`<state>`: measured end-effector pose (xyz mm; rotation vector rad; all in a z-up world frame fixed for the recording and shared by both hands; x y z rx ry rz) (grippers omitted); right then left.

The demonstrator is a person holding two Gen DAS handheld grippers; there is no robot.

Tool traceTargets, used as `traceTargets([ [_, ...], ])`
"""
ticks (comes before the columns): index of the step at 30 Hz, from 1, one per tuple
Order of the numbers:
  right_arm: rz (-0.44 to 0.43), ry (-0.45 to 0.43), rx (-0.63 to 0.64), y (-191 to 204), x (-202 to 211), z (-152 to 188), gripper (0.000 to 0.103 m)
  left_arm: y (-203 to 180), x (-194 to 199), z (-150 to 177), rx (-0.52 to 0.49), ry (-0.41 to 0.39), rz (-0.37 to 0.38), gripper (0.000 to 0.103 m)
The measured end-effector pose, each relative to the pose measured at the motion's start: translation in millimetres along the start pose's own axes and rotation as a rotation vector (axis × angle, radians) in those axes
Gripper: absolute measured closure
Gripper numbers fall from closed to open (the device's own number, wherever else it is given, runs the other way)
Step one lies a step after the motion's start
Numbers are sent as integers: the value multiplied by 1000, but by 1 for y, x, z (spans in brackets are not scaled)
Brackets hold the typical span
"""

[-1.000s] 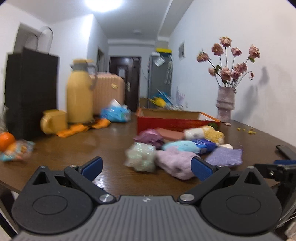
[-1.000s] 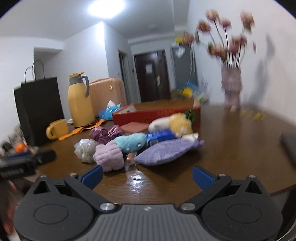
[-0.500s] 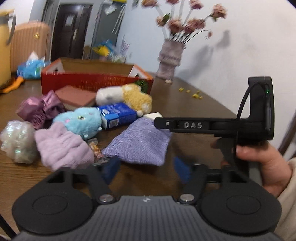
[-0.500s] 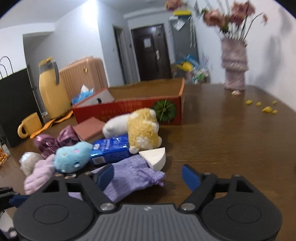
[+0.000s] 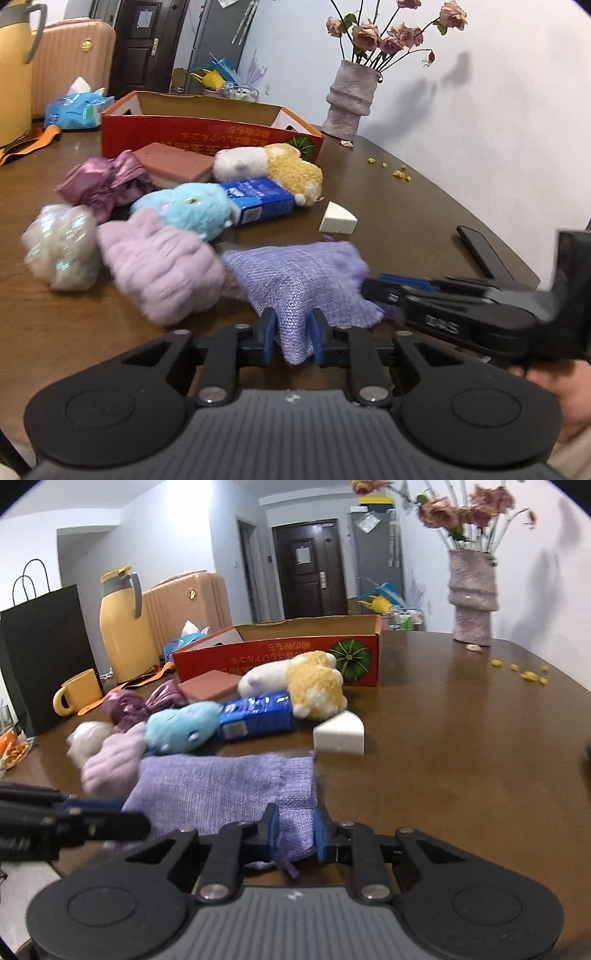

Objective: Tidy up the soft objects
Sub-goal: 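Close both grippers on the purple knit sachet, then carry the purple sachet into the red cardboard box and open both grippers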

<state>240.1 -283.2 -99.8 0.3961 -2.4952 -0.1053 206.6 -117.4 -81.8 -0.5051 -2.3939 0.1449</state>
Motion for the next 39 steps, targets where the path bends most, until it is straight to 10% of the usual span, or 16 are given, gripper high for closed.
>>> traceTargets([
  [10, -25, -119, -113, -9, 18, -19, 54, 8, 5, -7, 4, -54, -21, 73],
  [12, -19, -89, -102, -6, 3, -15, 60, 7, 1, -5, 6, -33, 4, 92],
  [20, 45, -62, 3, 12, -8, 1, 98, -1, 5, -2, -71, -77, 26, 98],
  [25, 26, -135, -30, 11, 13, -11, 100, -10, 21, -18, -107, -143, 80, 99],
  [32, -53, -266, -13, 13, 16, -111, 100, 3, 29, -112, -106, -244, 172, 99],
  [39, -151, -168, 8, 21, -105, -259, 100, 84, -38, -257, -10, -182, 145, 99],
])
Point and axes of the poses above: each gripper's, at about its wrist camera, not at the fingertips, and x roughly against the way its jaws point, y to its left, z to its underside, the point moved 8 cm from there along -x, roughly the way its jaws point, and after that the axes turned 1 degree about -x, right-handed, at the moved point
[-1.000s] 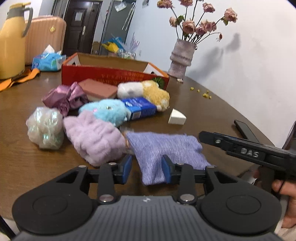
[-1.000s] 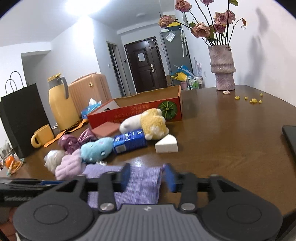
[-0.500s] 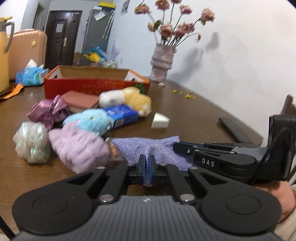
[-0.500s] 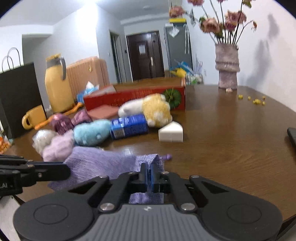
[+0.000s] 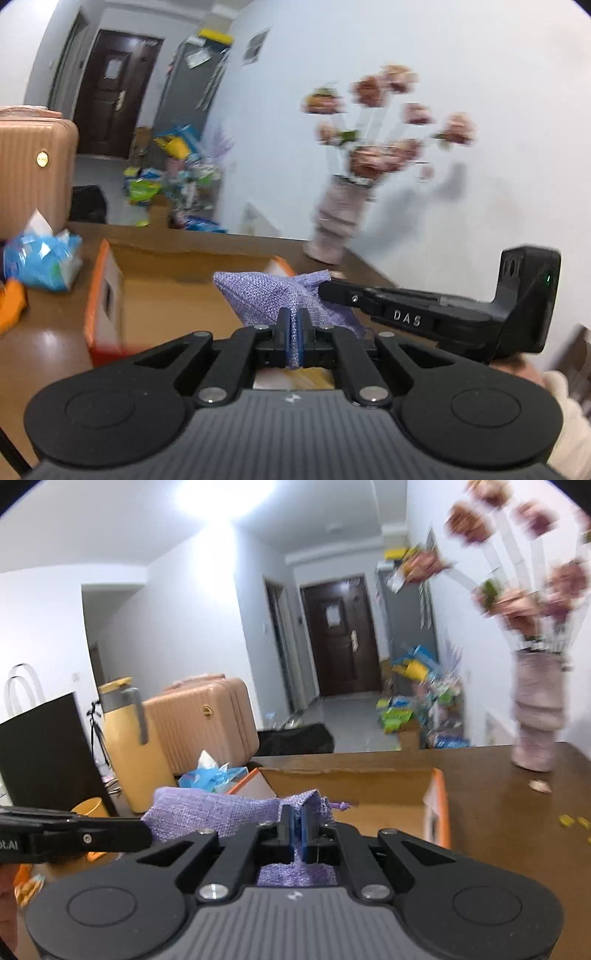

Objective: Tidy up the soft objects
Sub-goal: 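Carry the purple sachet into the red cardboard box and open both grippers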

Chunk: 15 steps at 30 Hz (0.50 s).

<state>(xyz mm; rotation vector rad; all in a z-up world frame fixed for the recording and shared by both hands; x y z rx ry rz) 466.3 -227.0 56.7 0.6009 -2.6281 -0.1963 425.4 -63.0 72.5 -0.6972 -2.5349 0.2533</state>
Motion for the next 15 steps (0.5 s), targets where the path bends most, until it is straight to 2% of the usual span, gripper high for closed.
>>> traceTargets([
  [1, 3, 25, -16, -3, -26, -12, 100, 19, -18, -15, 20, 24, -26, 99],
  [3, 21, 81, -19, -8, -84, -31, 100, 56, -59, -38, -6, 59, -91, 99],
  [4, 38, 110, -33, -12, -113, -35, 100, 73, -77, -42, -19, 72, -133, 99],
  [7, 103, 202, -68, -21, -196, -36, 100, 120, -142, -41, -42, 190, -162, 98],
  [8, 132, 229, -68, -24, -221, -33, 98, 135, -159, -38, -40, 211, -218, 91],
  [9, 158, 263, -66, -26, -243, -28, 96, 149, -173, -35, -57, 234, -275, 77],
  [10, 176, 301, -55, -26, -263, -21, 96, 159, -180, -34, -58, 240, -316, 73],
  [11, 186, 336, -56, -25, -277, -13, 92, 166, -184, -33, -55, 231, -339, 72],
  [12, 186, 366, -64, -23, -286, -7, 90, 168, -186, -34, -60, 222, -325, 70],
  [14, 164, 373, -65, -19, -291, -3, 90, 172, -181, -36, -42, 216, -301, 65],
  [15, 160, 353, -60, -18, -286, -5, 86, 173, -178, -38, -42, 211, -295, 62],
])
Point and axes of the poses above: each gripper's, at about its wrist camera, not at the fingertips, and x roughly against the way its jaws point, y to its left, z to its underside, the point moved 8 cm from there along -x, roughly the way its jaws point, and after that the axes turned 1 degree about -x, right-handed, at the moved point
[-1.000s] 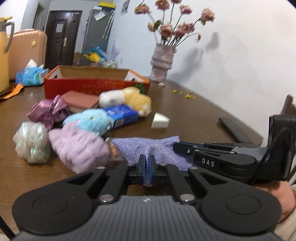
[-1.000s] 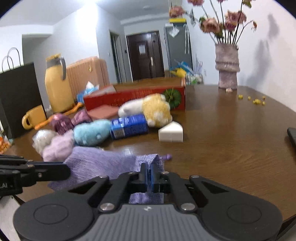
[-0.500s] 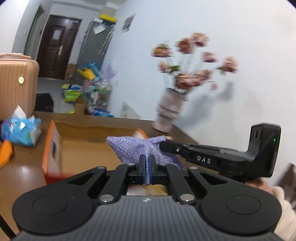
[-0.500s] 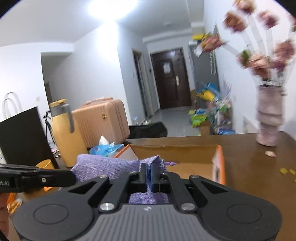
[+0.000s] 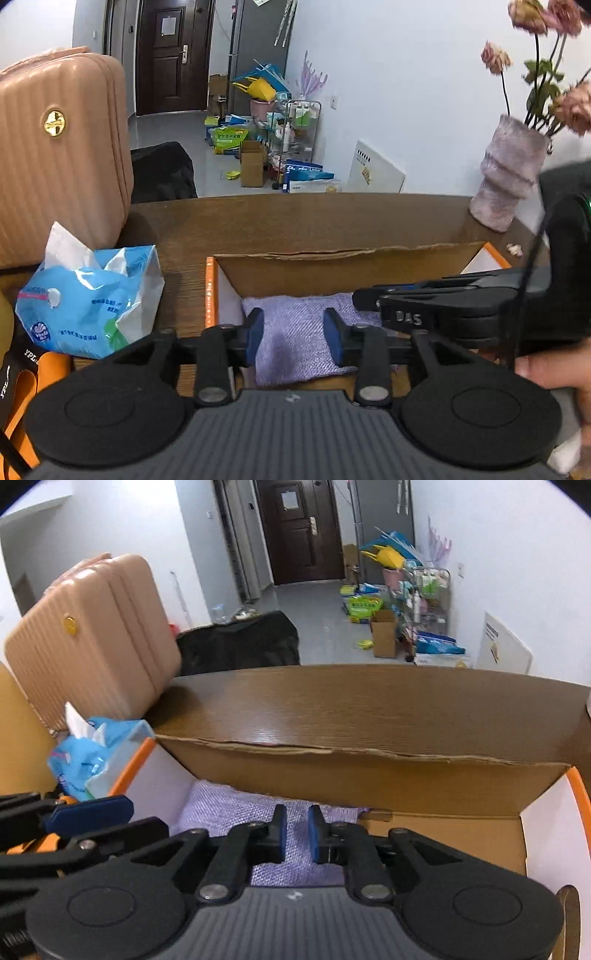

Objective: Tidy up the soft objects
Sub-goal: 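Carry the purple sachet into the red cardboard box and open both grippers, then withdraw both grippers from the box back over the table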

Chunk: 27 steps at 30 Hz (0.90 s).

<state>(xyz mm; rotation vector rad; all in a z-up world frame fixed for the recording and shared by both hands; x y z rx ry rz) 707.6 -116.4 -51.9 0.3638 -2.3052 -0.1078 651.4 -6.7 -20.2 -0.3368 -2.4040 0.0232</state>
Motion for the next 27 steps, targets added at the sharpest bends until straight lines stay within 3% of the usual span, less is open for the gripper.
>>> traceTargets([
  [5, 39, -89, 55, -10, 52, -15, 68, 0, 44, -13, -13, -64, -17, 41],
  [7, 41, -134, 74, -16, 88, -23, 55, 0, 68, -21, -13, -97, -5, 34],
  [9, 44, -180, 91, -25, 125, -26, 33, -3, 96, -24, -14, -127, -10, 31],
  [14, 87, -273, 87, -51, 218, -18, 21, -2, 162, -22, -25, -203, -85, 23],
  [22, 105, -377, 63, -62, 330, 45, 12, -18, 255, 11, -24, -323, -156, 9],
  [27, 56, -425, 88, -40, 382, 127, 0, -36, 306, 77, -79, -389, -179, 1],
])
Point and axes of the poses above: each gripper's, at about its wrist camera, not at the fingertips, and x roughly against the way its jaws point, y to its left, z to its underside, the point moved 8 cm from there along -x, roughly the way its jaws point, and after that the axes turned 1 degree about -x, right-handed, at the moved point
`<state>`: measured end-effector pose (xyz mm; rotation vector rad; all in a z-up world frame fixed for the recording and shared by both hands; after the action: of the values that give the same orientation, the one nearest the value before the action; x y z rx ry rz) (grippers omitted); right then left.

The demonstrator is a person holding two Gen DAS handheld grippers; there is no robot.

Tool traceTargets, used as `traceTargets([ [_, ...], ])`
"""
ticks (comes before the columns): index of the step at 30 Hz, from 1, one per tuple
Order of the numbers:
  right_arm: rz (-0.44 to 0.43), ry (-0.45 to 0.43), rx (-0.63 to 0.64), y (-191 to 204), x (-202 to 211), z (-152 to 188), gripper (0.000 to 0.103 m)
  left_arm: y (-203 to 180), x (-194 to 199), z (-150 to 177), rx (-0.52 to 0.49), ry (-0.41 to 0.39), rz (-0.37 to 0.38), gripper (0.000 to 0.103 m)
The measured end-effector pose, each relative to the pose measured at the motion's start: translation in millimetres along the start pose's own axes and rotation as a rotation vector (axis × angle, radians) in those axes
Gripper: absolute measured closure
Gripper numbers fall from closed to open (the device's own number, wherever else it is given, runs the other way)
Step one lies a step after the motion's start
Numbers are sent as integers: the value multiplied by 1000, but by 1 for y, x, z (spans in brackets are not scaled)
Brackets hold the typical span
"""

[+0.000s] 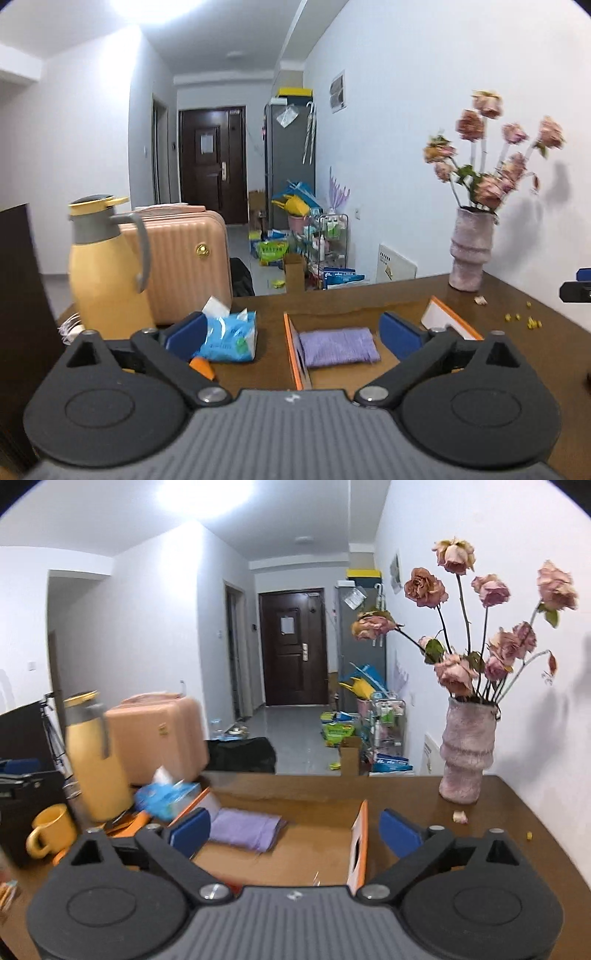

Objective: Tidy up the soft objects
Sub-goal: 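Withdraw both grippers from the box back over the table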

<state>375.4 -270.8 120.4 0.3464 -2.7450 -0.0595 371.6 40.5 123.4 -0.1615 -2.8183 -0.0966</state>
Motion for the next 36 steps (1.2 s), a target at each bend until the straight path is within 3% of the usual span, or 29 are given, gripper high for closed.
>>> traceTargets([
  [5, 4, -17, -18, 31, 65, 77, 0, -13, 74, 59, -34, -50, 33, 0],
  [8, 31, 32, -29, 52, 88, 125, 0, -21, 114, 98, -60, -77, 33, 0],
  [12, 31, 99, -66, 78, 113, 186, 0, -22, 159, 152, -19, -81, 17, 0],
  [14, 49, 73, -35, 89, 126, 207, 0, -20, 173, 175, 1, -67, 1, 0],
  [18, 30, 59, 48, 103, 143, 224, 0, -18, 170, 196, 23, 13, 56, 0],
  [24, 62, 30, 152, 113, 138, 225, 0, -13, 155, 199, 72, 43, 29, 0],
  [27, 36, 4, 152, 118, 131, 236, 0, -17, 145, 211, 62, 79, 36, 0],
  [29, 26, 63, 155, 123, 118, 245, 0, -20, 137, 219, 56, 103, 32, 0],
  [31, 5, 113, 111, 123, 105, 249, 0, -21, 127, 223, 58, 122, 40, 0],
  [36, -80, 96, 3, 127, 86, 239, 0, -22, 101, 224, 70, 152, 52, 0],
])
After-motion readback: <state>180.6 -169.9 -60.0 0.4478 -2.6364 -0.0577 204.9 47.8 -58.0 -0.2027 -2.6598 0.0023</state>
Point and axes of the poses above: each gripper's, at about its wrist camera, not at the fingertips, and x roughly against the way its jaws point, y to its left, z to its underside, the point moved 8 cm from there along -x, roughly the way its jaws point, and after that the axes turned 1 degree about -x, right-handed, at the moved point
